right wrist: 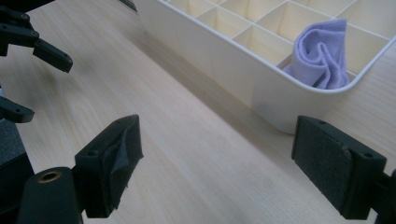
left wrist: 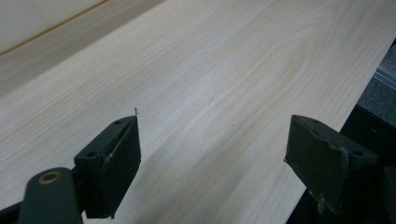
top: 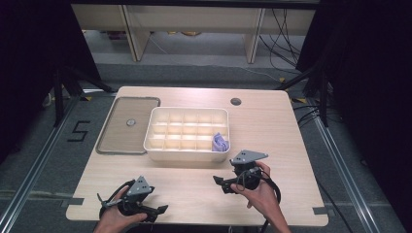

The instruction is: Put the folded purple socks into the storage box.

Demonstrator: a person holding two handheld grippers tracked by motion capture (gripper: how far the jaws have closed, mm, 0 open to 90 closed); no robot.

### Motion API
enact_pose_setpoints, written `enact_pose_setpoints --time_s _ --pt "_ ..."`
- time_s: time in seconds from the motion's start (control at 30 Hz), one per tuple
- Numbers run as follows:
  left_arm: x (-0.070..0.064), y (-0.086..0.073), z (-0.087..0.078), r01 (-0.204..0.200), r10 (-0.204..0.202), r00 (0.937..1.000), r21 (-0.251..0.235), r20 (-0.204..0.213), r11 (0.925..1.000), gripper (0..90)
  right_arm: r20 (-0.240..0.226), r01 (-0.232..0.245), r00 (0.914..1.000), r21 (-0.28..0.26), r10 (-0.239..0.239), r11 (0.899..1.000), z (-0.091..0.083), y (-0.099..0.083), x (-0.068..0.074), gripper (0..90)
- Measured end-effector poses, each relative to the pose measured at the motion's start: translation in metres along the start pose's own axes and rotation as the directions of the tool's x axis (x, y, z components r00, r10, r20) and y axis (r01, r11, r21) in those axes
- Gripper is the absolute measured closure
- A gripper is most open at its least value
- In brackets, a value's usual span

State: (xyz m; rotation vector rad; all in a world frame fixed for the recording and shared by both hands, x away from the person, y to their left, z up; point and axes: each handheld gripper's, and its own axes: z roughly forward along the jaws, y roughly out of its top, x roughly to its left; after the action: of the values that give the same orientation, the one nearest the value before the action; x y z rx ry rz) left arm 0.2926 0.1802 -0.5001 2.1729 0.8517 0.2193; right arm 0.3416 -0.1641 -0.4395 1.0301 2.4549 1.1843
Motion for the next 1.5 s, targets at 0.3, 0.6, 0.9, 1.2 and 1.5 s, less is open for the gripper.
enact_pose_setpoints --time_s 0.3,0.6,0.9,1.2,1.5 --pt "-0.002 0.000 0.000 0.012 -0.012 0.9999 0.006 -0.003 0.9999 17.4 -0.011 0.002 0.9999 0.016 -0.002 1.000 0.001 -0.010 0.004 16.8" --pt "-0.003 -0.001 0.000 0.009 -0.010 0.9999 0.011 0.004 0.9999 17.4 -0.014 0.000 0.9999 0.017 0.000 1.000 0.001 -0.019 0.005 16.9" --pt "-0.002 -0.001 0.001 -0.009 0.009 0.9999 0.011 0.009 0.9999 17.4 -0.016 -0.004 0.9999 0.015 0.004 1.000 0.000 -0.030 0.007 17.1" --pt "-0.003 -0.001 0.001 -0.010 0.010 0.9999 0.013 0.003 0.9999 17.4 -0.023 -0.025 0.9994 0.011 0.025 1.000 0.000 -0.040 0.009 17.3" --pt "-0.003 -0.001 0.001 -0.013 0.013 0.9999 0.018 0.004 0.9997 17.4 -0.026 -0.024 0.9994 0.004 0.025 1.000 -0.003 -0.052 0.014 17.7"
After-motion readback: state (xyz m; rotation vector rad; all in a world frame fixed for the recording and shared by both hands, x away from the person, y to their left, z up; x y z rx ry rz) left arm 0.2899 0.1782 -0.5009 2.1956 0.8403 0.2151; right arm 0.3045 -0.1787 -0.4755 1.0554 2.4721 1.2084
